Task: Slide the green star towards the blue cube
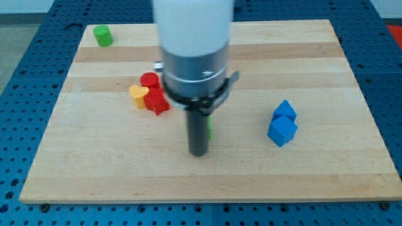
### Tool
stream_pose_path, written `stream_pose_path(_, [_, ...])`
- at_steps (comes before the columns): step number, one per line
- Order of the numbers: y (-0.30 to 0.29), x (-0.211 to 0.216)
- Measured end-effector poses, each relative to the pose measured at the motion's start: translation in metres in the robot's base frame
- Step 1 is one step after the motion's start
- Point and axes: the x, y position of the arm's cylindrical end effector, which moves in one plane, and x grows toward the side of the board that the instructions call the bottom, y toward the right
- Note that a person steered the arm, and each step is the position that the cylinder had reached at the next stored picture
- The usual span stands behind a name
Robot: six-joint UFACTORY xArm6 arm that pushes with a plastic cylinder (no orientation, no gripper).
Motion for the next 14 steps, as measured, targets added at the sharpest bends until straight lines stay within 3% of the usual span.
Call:
stream_pose_path(1, [-0.054,0.009])
stream_pose_path(2, [-0.071,-0.011])
stream_pose_path(3, [-0.061,-0.029])
stream_pose_path(5, [0.022,-0.033])
stream_pose_path(8, [0.013,-0.070])
stream_pose_path(10, [0.078,-0.058])
stream_pose_path(11, [0.068,-0.058])
stream_pose_path(12, [0.018,-0.050])
stream_pose_path(13, [0.000,-0.026])
stream_pose_path(14, [0.022,-0.018])
